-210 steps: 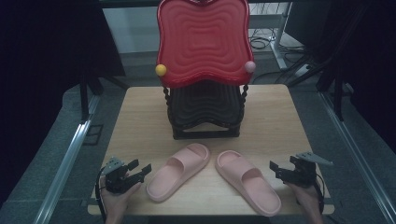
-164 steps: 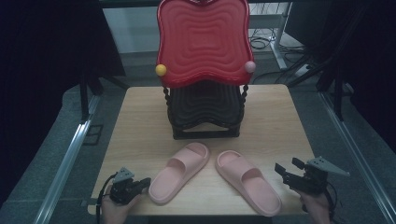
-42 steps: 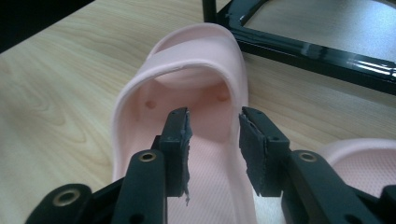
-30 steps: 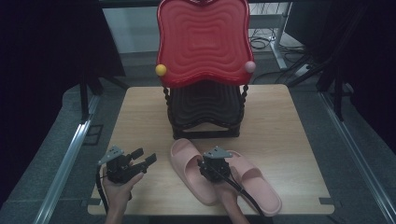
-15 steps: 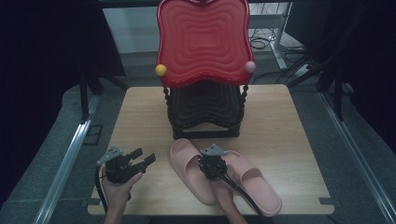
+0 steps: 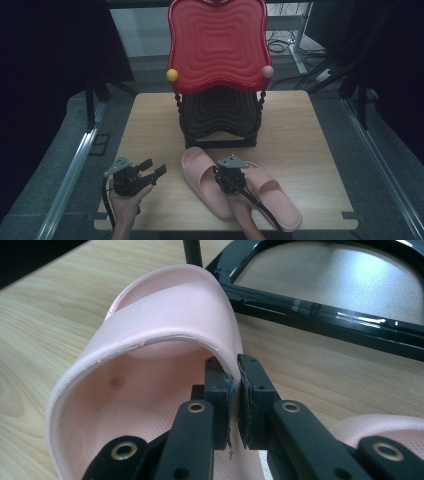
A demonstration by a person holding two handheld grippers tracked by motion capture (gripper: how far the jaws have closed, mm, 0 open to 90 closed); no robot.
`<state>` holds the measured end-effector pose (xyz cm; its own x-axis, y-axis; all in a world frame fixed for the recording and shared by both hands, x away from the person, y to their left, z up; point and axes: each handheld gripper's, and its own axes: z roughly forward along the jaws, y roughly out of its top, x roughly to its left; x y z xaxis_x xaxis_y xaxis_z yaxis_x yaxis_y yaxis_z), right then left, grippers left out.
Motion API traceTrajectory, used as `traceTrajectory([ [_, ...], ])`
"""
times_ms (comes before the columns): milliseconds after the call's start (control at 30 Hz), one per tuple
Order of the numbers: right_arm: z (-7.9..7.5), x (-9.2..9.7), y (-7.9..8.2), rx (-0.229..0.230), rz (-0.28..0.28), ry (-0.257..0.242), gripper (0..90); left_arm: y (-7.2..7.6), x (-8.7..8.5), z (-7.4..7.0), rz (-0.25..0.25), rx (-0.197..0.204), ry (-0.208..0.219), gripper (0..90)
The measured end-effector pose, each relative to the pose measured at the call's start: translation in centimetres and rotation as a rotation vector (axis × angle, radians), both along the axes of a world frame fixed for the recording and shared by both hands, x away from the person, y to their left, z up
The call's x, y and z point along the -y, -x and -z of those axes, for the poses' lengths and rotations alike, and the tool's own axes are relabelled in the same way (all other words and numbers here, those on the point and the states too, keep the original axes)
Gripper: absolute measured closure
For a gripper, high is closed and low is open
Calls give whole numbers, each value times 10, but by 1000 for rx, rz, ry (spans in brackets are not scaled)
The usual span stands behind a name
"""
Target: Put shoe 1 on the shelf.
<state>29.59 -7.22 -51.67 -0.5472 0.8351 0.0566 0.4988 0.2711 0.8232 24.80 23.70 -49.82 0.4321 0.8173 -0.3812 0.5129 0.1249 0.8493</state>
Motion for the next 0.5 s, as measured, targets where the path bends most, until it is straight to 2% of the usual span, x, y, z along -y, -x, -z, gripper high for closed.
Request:
traceTrajectory([
  [133, -7, 8, 6, 2, 0, -73, 840, 0, 0, 0, -2, 0, 0, 298],
  [167, -7, 8, 6, 2, 0, -73, 840, 0, 0, 0, -2, 0, 0, 298],
  [400, -22, 24, 14, 27, 13, -170, 840, 0, 0, 0, -5, -2, 1, 298],
  [433, -26, 28, 17, 35, 14, -197, 840, 0, 0, 0, -5, -1, 0, 298],
  [500, -28, 30, 18, 39, 13, -211, 840, 0, 1, 0, -3, 0, -1, 298],
])
